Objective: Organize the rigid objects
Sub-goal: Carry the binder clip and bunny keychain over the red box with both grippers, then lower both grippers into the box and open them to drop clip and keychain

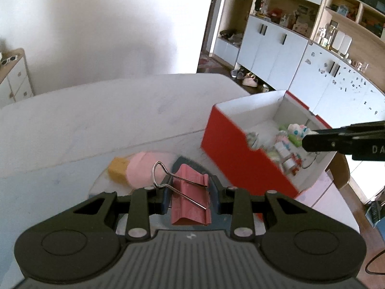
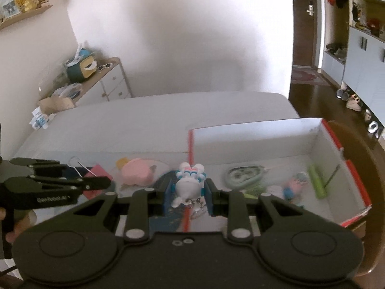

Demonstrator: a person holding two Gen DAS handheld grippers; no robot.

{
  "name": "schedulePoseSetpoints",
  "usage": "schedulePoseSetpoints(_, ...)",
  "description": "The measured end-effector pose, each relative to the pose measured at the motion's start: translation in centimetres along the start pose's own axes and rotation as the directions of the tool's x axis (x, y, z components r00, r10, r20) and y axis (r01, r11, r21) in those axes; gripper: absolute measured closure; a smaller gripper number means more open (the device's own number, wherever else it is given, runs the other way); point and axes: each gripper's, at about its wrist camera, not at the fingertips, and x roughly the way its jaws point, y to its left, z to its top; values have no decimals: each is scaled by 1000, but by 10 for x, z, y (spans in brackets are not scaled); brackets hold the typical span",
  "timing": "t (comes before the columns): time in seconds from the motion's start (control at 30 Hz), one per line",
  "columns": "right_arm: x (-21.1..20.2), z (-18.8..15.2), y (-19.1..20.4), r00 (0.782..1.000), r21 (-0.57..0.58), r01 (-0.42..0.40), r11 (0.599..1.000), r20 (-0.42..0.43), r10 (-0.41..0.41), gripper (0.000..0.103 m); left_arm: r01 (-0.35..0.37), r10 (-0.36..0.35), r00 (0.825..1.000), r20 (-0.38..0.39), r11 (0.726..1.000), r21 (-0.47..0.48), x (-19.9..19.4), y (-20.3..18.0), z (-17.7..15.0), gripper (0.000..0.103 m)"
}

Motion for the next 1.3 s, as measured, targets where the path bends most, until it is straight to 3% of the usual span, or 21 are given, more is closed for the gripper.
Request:
schedulePoseSetpoints(0.4, -1, -4, -74, 998, 41, 60, 997, 15, -61, 76, 40, -41, 999, 6, 996, 84, 35, -65, 54, 71)
schedulePoseSetpoints(0.73, 9, -14, -124, 992, 53, 128, 990, -5, -128, 76, 87, -80, 996, -47, 980, 181, 88, -119, 89, 71)
schedulePoseSetpoints(1.3, 53, -22, -149, 985, 1, 158, 987, -77, -157, 76, 132, -85, 982, -168, 948, 290, 189, -181, 109, 71)
